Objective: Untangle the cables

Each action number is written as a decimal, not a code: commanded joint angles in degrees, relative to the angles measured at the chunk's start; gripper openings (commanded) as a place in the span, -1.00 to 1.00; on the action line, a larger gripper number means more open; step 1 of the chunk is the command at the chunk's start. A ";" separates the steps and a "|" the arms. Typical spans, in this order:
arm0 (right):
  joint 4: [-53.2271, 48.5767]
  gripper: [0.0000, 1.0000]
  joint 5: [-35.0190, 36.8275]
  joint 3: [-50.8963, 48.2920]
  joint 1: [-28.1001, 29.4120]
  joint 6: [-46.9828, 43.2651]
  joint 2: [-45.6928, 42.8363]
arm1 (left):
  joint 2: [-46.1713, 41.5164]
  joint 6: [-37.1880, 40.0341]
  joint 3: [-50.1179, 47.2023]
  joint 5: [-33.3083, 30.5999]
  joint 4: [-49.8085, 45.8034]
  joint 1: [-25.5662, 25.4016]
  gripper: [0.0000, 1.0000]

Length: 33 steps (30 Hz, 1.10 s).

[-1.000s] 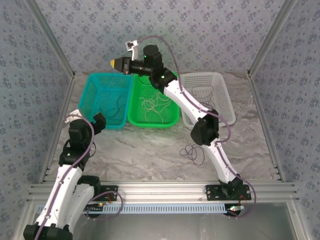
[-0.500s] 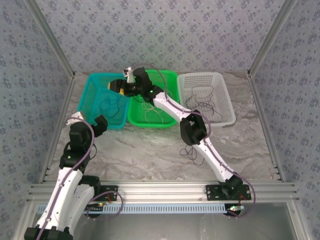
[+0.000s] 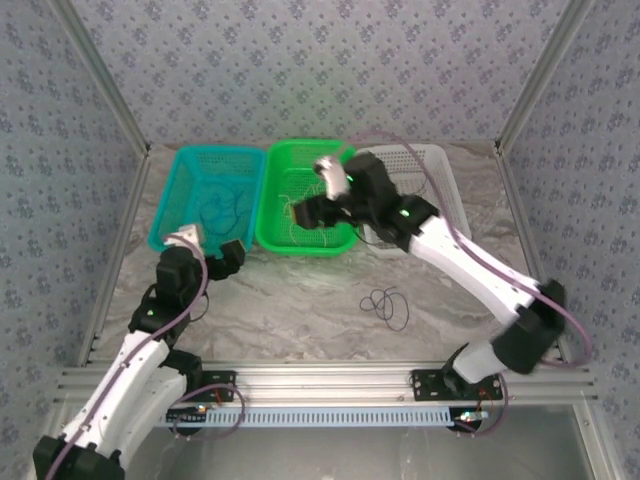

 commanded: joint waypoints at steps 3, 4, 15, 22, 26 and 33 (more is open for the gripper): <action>-14.05 0.17 18.29 -18.13 -3.13 4.39 -13.45 | 6.19 5.67 2.92 -6.57 5.77 -11.21 0.99; -16.55 0.17 19.68 -20.25 -3.66 6.21 -16.09 | 8.01 6.12 3.98 -7.12 6.10 -12.96 0.99; -27.50 0.10 21.50 -41.65 -10.60 22.17 -36.34 | 21.84 9.75 10.92 -6.01 13.83 -24.27 0.99; -23.83 0.13 20.50 -49.10 -9.71 27.96 -36.17 | 25.66 11.11 12.64 -5.23 15.53 -26.57 0.99; -21.57 0.14 21.70 -49.43 -7.93 29.00 -31.58 | 26.11 11.14 12.52 -6.06 16.07 -27.21 0.99; -18.75 0.21 24.63 -46.79 -3.61 29.32 -22.35 | 23.66 12.60 11.17 -8.70 13.09 -27.30 0.99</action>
